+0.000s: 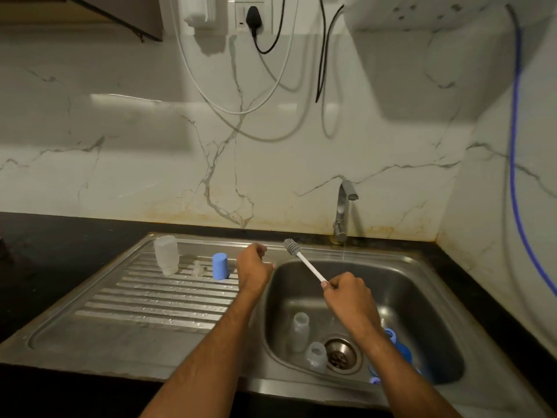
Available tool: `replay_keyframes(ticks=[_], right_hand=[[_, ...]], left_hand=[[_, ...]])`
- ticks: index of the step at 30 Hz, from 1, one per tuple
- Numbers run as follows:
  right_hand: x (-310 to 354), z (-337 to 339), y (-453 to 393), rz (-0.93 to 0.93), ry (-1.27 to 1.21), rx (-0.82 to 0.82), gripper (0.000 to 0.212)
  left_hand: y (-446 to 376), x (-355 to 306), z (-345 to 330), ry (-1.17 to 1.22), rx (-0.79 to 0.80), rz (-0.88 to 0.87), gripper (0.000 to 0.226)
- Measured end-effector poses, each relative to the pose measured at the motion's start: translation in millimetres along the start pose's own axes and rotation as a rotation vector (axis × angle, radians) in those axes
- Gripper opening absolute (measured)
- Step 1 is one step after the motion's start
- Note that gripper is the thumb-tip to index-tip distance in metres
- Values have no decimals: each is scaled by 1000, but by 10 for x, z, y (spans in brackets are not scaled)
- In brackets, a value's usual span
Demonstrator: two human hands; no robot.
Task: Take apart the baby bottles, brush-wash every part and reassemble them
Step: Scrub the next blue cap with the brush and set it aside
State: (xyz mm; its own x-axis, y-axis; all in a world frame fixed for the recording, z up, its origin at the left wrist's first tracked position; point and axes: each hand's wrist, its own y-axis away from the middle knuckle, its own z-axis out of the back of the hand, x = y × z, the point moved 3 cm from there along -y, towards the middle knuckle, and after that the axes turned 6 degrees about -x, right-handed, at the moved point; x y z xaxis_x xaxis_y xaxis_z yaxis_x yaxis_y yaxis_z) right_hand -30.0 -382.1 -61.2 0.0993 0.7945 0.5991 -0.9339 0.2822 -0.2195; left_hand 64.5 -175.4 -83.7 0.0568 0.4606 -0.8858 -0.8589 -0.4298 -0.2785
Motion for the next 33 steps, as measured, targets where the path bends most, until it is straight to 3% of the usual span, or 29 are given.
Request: replay_keyframes(ticks=[13, 22, 33], right_hand=[[-1033, 557, -229, -155, 68, -127, 29], [-1598, 721, -468, -264, 84, -96, 29], [-1903, 597, -640, -277, 204, -90, 26]], left_hand=[[607, -277, -1397, -40, 212, -91, 48], [798, -415, -2353, -97, 567, -200, 39], [1020, -116, -3135, -404, 949, -385, 47]])
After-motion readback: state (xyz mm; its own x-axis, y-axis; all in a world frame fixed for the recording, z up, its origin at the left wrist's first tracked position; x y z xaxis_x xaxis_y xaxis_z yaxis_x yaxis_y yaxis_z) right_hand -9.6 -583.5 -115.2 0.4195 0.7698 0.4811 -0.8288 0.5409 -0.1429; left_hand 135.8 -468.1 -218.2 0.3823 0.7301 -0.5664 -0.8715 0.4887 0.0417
